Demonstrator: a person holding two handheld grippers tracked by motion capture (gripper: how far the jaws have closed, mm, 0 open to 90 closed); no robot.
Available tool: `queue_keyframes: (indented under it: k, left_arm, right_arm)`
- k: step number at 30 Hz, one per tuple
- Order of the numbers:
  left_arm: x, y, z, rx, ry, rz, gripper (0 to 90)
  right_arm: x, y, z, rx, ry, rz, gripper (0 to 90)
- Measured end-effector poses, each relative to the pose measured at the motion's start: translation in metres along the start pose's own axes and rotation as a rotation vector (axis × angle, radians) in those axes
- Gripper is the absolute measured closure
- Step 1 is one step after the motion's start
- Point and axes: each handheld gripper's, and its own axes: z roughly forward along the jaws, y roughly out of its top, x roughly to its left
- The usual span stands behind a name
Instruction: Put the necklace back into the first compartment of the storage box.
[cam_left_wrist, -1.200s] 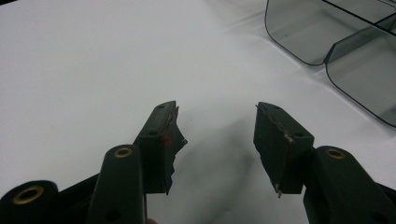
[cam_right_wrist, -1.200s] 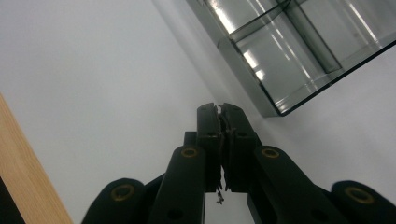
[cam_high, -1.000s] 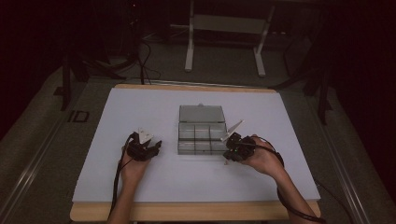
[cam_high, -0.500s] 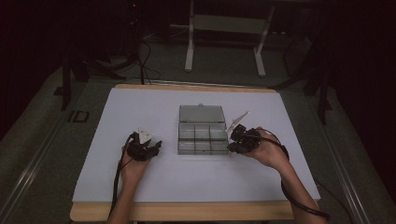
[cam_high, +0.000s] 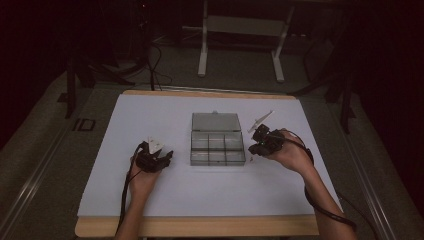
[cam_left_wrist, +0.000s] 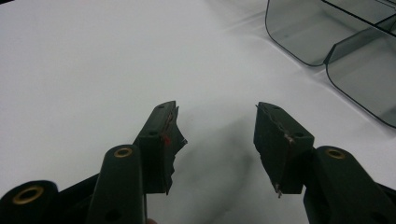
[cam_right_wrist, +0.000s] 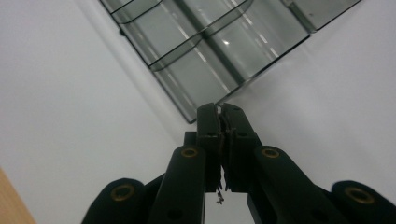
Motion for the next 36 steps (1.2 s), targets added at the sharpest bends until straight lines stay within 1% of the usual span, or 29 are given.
queue_keyframes:
  k: [2, 3, 6, 11, 21, 30, 36]
  left_arm:
    - [0.000, 0.000, 0.000, 0.001, 0.000, -0.001, 50.0]
    - [0.000, 0.000, 0.000, 0.003, -0.001, 0.000, 49.9]
    - [0.000, 0.000, 0.000, 0.001, -0.001, -0.002, 49.9]
    - [0.001, 0.000, 0.000, 0.001, -0.002, -0.006, 49.8]
    - [0.001, 0.000, 0.000, 0.000, -0.004, -0.013, 49.7]
    - [0.001, 0.000, 0.000, -0.001, -0.005, -0.014, 49.7]
    - [0.001, 0.000, 0.000, -0.001, -0.005, -0.015, 49.7]
  right_arm:
    - [-0.002, 0.001, 0.000, -0.003, -0.002, 0.004, 87.1]
    - [-0.005, 0.002, 0.000, -0.008, -0.003, 0.011, 87.1]
    - [-0.007, 0.004, -0.001, -0.011, -0.004, 0.018, 87.1]
    - [-0.013, 0.012, -0.001, -0.020, -0.011, 0.023, 87.1]
    - [-0.018, 0.023, -0.004, -0.043, -0.021, 0.032, 87.1]
    - [-0.020, 0.030, -0.005, -0.053, -0.023, 0.028, 87.1]
    - [-0.021, 0.035, -0.005, -0.064, -0.024, 0.037, 87.1]
